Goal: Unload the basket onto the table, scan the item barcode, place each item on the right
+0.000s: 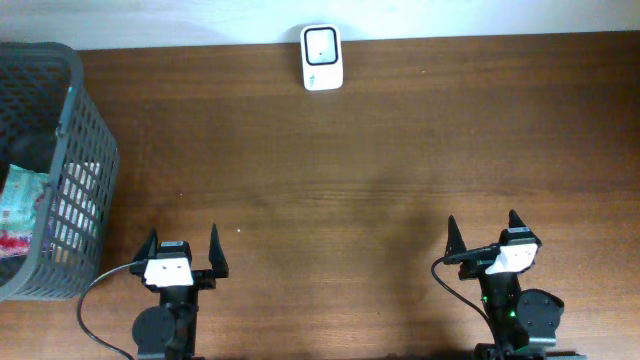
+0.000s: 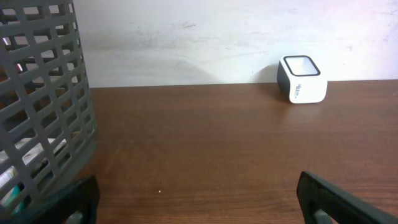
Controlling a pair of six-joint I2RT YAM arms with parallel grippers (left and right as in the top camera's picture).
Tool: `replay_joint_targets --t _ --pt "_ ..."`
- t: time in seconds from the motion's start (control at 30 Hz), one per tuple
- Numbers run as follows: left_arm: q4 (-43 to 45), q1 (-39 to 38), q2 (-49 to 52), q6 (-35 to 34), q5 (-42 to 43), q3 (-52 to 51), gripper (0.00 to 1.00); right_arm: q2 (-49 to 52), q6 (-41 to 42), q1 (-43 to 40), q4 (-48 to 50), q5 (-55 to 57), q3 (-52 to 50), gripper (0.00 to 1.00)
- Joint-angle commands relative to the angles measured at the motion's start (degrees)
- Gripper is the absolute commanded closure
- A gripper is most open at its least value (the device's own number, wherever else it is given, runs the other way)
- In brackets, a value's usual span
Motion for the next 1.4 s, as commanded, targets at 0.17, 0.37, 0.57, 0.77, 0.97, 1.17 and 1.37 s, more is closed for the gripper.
replay_joint_targets --t 0.17,0.37,0.57,0.77,0.97,1.17,1.37 --pt "-0.09 0.37 -0.55 0.87 0.66 -0.33 0.01 -0.42 0.26 0.52 -0.07 0.48 -0.52 0.01" --pt "-0.09 0.37 -0.57 0.85 0.66 -0.33 0.01 -0.42 0.26 0.52 -0.07 0.48 -0.52 0.01" --pt "5.40 0.37 -0.57 0.85 10.75 -0.31 0.01 -0.42 0.28 0.52 -0.07 0.48 -0.52 0.01" --pt "33.44 0.37 -0.55 0.90 11.30 0.68 0.01 -0.42 0.26 0.52 -0.07 0.48 -0.52 0.01" --pt "28.98 0.37 4.46 6.54 6.95 15.34 0.01 -0.42 0.26 0.52 -0.07 0.48 -0.52 0.01" --pt "-12.52 0.37 28.79 7.13 6.56 52.33 0.01 -0.42 0.26 0.52 -0.07 0.48 -0.52 0.01" --pt "-21.94 0.39 45.94 10.01 5.38 73.07 0.01 -0.42 0.26 0.52 -0.07 0.48 -0.52 0.01"
